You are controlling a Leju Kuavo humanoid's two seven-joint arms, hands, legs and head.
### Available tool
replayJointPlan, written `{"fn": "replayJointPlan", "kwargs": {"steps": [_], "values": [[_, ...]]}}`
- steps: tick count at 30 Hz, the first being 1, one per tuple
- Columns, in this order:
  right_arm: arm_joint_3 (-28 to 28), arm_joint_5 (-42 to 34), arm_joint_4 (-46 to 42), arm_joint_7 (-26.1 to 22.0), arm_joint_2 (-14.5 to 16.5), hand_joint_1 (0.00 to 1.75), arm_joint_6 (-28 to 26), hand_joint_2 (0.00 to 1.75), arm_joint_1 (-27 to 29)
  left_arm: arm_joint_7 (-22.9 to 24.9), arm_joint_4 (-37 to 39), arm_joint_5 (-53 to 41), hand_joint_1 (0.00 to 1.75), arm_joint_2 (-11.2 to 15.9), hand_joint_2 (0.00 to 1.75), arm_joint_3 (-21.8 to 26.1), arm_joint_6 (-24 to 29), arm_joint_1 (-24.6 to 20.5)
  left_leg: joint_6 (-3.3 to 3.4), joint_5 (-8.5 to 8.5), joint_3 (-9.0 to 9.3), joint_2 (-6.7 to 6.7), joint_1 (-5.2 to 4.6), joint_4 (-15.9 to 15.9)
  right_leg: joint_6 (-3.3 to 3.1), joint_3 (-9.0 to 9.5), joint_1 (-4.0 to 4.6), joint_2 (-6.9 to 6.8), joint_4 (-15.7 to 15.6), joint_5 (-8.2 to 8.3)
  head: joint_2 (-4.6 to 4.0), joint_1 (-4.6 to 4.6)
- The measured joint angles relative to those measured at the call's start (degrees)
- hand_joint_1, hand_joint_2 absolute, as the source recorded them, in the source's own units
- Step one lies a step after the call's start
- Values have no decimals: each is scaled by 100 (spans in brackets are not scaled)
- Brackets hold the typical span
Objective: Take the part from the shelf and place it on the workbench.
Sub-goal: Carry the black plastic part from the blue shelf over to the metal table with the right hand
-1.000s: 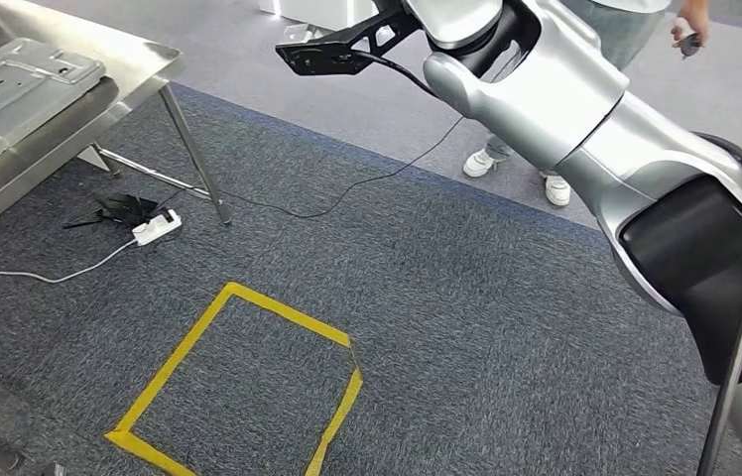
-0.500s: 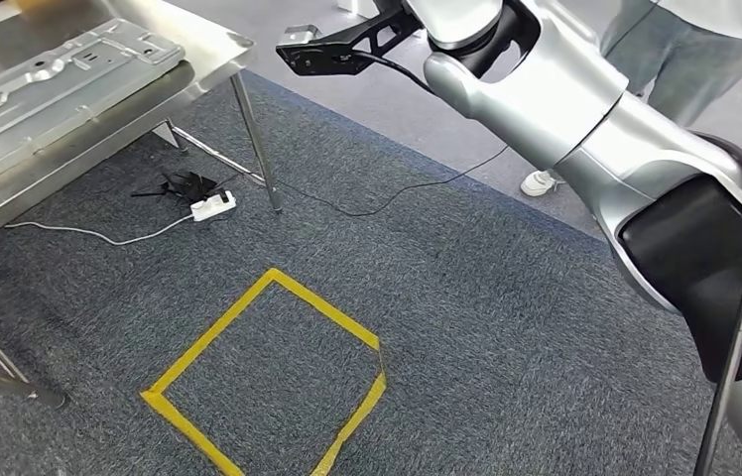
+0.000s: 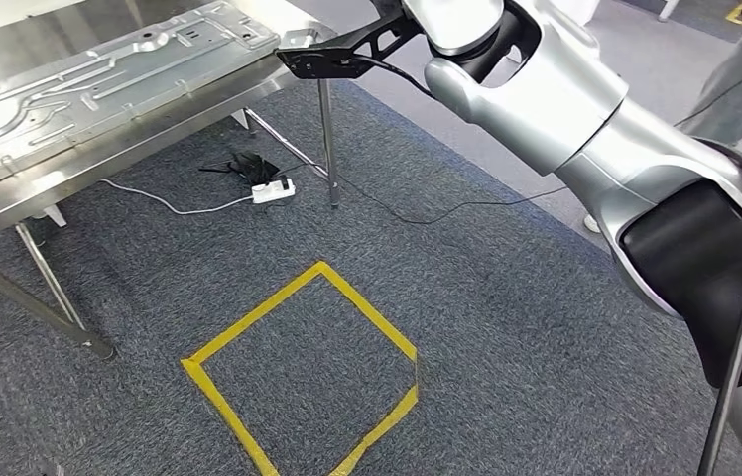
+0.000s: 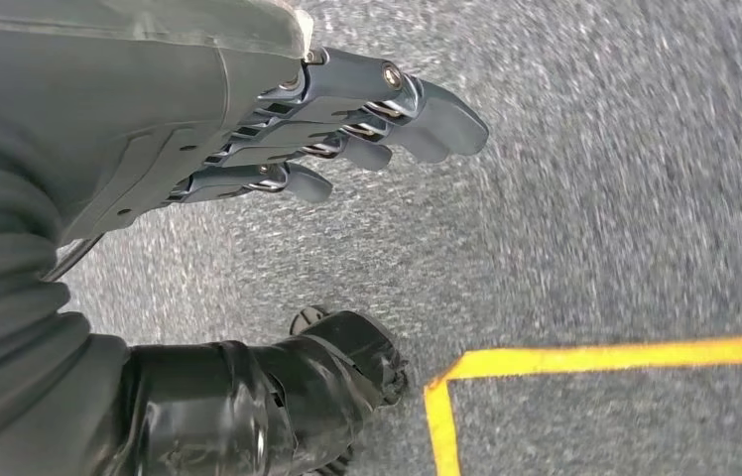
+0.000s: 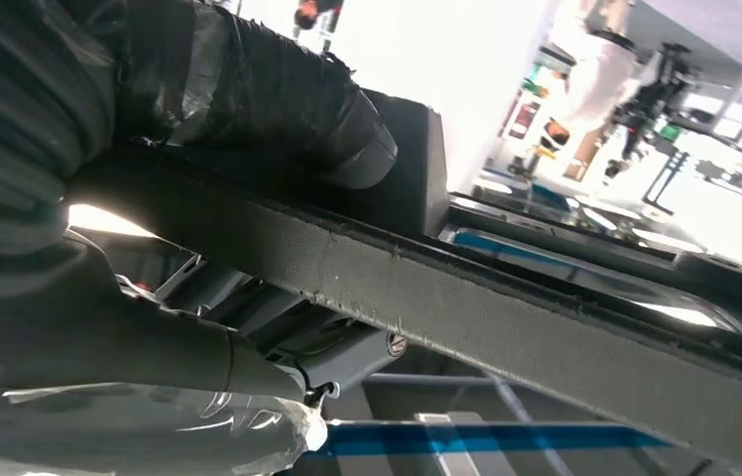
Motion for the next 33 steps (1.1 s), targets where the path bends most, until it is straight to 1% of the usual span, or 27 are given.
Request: {"fn": "replayJointPlan", "kwargs": {"steps": [1, 2, 3, 5, 6, 7, 8, 10, 11, 12, 13, 14, 16, 17, 18, 19, 21, 23, 24, 26, 27, 28, 29, 30, 31, 32, 33], "values": [[-3, -7, 1, -1, -12, 175, -15, 175, -1, -2, 0, -1, 0, 1, 175, 0, -3, 0, -16, -21, -9, -69, 0, 37, -17, 163, -2, 60, -393, 187, 0, -3], [-7, -25, -1, -5, -22, 175, -35, 175, -6, -3, 0, -1, 0, 3, 175, 0, -7, 1, -36, -40, -28, -126, 3, 78, -33, 309, -9, 118, -717, 312, 0, -7], [-11, -48, -4, -14, -32, 175, -54, 175, -9, -7, 0, -2, 0, 6, 175, 0, -12, 5, -59, -52, -51, -166, 10, 105, -49, 399, -5, 157, -916, 364, 0, -8], [-16, -93, -14, -33, -33, 175, -75, 175, -13, -18, 1, -2, 0, 13, 175, 0, -20, 33, -118, -45, -89, -248, 36, 107, -90, 443, 11, 152, -1009, 355, 0, -9], [-17, -104, -21, -39, -30, 175, -78, 175, -14, -26, 1, -2, 0, 16, 175, 0, -22, 52, -147, -50, -104, -239, 45, 101, -123, 459, 14, 120, -1037, 370, 0, -10], [-18, -113, -30, -43, -26, 175, -79, 175, -17, -33, 2, -3, 0, 19, 175, 0, -22, 66, -178, -87, -123, -150, 39, 138, -158, 485, 10, 94, -1074, 386, 0, -16], [-21, -119, -38, -44, -25, 175, -79, 175, -25, -42, 2, -6, 0, 21, 175, 0, -21, 68, -209, -175, -177, -11, 32, 265, -192, 515, 4, 63, -1115, 405, 0, -24], [-29, -127, -44, -45, -27, 175, -77, 175, -47, -52, 2, -12, 0, 25, 175, 0, -16, 45, -265, -467, -415, 287, 39, 814, -227, 554, 2, 11, -1159, 420, 0, -40], [-33, -131, -44, -47, -31, 175, -75, 175, -54, -55, 2, -14, 0, 26, 175, 0, -12, 34, -291, -607, -577, 353, 62, 1157, -236, 556, 3, -13, -1162, 418, 0, -44], [-34, -135, -44, -51, -32, 175, -74, 175, -52, -60, 2, -16, 0, 27, 175, 0, -6, 28, -313, -680, -703, 382, 88, 1410, -236, 555, 2, -31, -1160, 416, 0, -48], [-34, -138, -44, -55, -32, 175, -73, 175, -46, -67, 2, -22, 0, 26, 175, 0, 4, 28, -331, -662, -747, 397, 114, 1494, -232, 555, -1, -47, -1157, 411, 0, -50], [-34, -142, -44, -58, -32, 175, -72, 175, -40, -76, 2, -34, 0, 27, 175, 0, 19, 28, -345, -555, -691, 408, 136, 1376, -224, 555, -6, -60, -1150, 404, 0, -50], [-37, -143, -45, -57, -32, 175, -73, 175, -41, -93, 2, -61, 0, 28, 175, 0, 63, 25, -359, -245, -340, 452, 159, 690, -185, 559, -19, -82, -1129, 380, 0, -51], [-40, -143, -45, -55, -35, 175, -74, 175, -48, -99, 2, -72, 0, 28, 175, 0, 80, 23, -349, -145, -169, 470, 146, 369, -155, 555, -17, -91, -1115, 367, 0, -49], [-43, -143, -46, -54, -38, 175, -74, 175, -54, -102, 2, -79, 0, 29, 175, 0, 94, 21, -327, -101, -58, 482, 128, 161, -119, 550, -15, -98, -1110, 360, 0, -48], [-46, -144, -46, -52, -42, 175, -74, 175, -57, -105, 2, -87, 0, 29, 175, 0, 99, 19, -299, -110, -16, 484, 105, 79, -85, 545, -10, -103, -1110, 358, 0, -46], [-48, -145, -46, -50, -49, 175, -73, 175, -56, -106, 2, -101, 0, 33, 175, 0, 104, 22, -228, -97, -5, 457, 81, 63, -16, 549, -9, -109, -1128, 359, 0, -42], [-50, -145, -47, -50, -67, 175, -74, 175, -57, -107, 2, -112, 0, 37, 175, 0, 112, 20, -153, -78, 43, 445, 85, 8, 30, 502, -27, -101, -989, 248, 0, -37], [-51, -145, -48, -50, -78, 175, -74, 175, -60, -108, 2, -116, 0, 40, 175, 0, 122, 14, -112, -72, 69, 441, 89, -17, 39, 399, -31, -90, -752, 115, 0, -32], [-52, -145, -47, -50, -95, 175, -73, 175, -56, -111, 2, -126, 0, 43, 175, 0, 161, 2, -49, -82, 86, 427, 72, -25, 35, 28, -29, -70, 6, -219, 0, -25], [-52, -145, -46, -50, -106, 175, -73, 175, -45, -113, 2, -130, 0, 44, 175, 0, 180, 1, -33, -89, 87, 416, 61, -19, 33, -160, -25, -64, 349, -322, 0, -22], [-52, -146, -45, -50, -119, 175, -72, 175, -31, -115, 2, -132, 0, 44, 175, 0, 197, 3, -25, -95, 88, 400, 50, -12, 27, -271, -21, -62, 518, -324, 0, -22], [-52, -146, -44, -50, -129, 175, -72, 175, -21, -119, 2, -130, 0, 44, 175, 0, 208, 5, -20, -104, 91, 382, 42, 0, 14, -276, -16, -61, 471, -221, 0, -22], [-52, -148, -44, -50, -137, 175, -73, 175, -18, -124, 2, -127, 0, 44, 175, 0, 216, 6, -22, -116, 96, 364, 36, 17, -6, -163, -8, -58, 198, -29, 0, -21], [-52, -149, -45, -50, -140, 175, -73, 175, -23, -130, 2, -125, 0, 44, 175, 0, 224, 5, -29, -135, 100, 348, 33, 38, -35, 21, 3, -47, -211, 181, 0, -22], [-52, -149, -47, -50, -140, 175, -76, 175, -34, -134, 2, -122, 0, 44, 175, 0, 232, 3, -45, -156, 92, 333, 22, 67, -59, 209, 19, -29, -595, 324, 0, -24], [-52, -150, -50, -52, -139, 175, -79, 175, -45, -134, 2, -121, 0, 44, 175, 0, 242, 1, -66, -172, 81, 322, 18, 87, -78, 349, 32, -14, -877, 409, 0, -27]]}}
